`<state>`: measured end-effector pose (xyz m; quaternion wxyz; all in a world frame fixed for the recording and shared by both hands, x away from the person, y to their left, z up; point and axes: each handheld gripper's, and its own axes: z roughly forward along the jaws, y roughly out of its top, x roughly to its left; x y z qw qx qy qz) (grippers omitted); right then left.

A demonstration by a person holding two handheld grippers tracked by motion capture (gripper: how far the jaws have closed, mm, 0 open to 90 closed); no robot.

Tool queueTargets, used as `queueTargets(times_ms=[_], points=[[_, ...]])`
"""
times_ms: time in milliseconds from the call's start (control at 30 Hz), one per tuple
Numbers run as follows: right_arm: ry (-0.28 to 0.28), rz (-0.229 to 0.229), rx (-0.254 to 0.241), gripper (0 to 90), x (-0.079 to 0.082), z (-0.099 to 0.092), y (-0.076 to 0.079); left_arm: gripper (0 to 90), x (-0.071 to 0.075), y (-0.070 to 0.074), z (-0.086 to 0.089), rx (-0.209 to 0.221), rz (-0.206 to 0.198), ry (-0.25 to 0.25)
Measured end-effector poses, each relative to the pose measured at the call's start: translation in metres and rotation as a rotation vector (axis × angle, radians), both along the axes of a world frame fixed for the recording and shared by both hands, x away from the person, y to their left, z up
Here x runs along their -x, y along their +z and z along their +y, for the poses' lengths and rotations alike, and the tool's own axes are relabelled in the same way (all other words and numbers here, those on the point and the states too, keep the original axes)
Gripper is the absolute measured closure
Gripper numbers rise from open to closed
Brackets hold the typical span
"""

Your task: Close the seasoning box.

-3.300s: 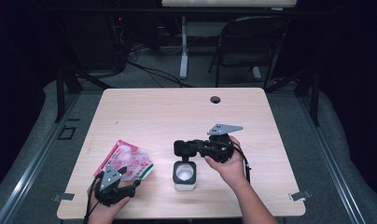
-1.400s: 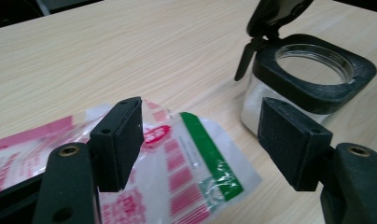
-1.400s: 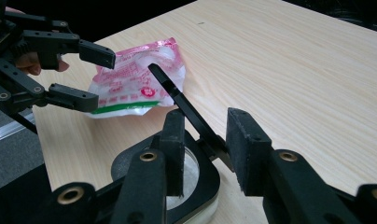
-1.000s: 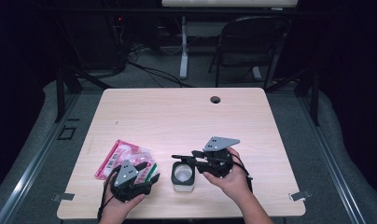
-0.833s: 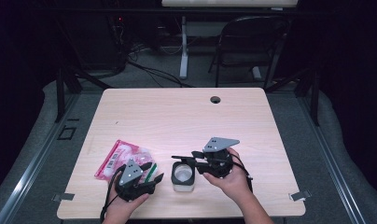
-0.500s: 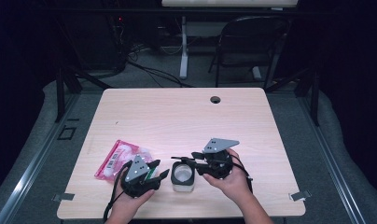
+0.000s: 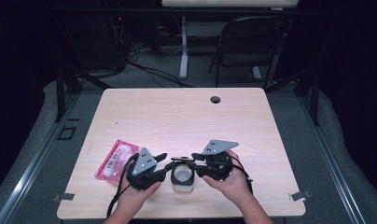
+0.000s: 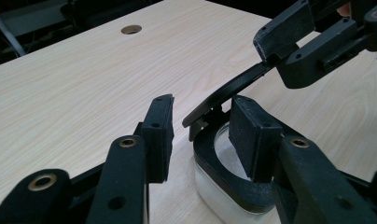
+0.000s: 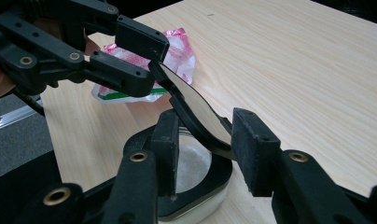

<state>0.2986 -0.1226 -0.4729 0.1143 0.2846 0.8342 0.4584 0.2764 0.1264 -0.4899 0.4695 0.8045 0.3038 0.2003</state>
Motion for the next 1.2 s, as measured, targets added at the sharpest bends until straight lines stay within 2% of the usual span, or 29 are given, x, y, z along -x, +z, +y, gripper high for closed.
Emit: queueTargets(times_ms=[233,433,733,867,1200], points=[[0.011,0.002,-0.004,59.8,0.002,0.000,0.000,62.7,0.001,0.000,0.000,-0.003,0.002,-0.006],[0.047,-0.015,-0.030,57.9,0.007,0.001,0.007,61.6,0.001,0.000,0.000,0.000,0.005,-0.006],[0.040,-0.015,-0.043,57.0,0.008,-0.001,0.010,60.2,0.004,-0.004,0.001,-0.009,0.013,-0.015],[0.022,0.000,-0.072,57.1,0.006,-0.004,0.010,59.7,0.006,-0.007,0.001,-0.012,0.017,-0.016],[0.003,0.004,-0.069,57.3,0.003,-0.008,0.010,58.6,0.009,-0.015,0.001,-0.024,0.034,-0.021]])
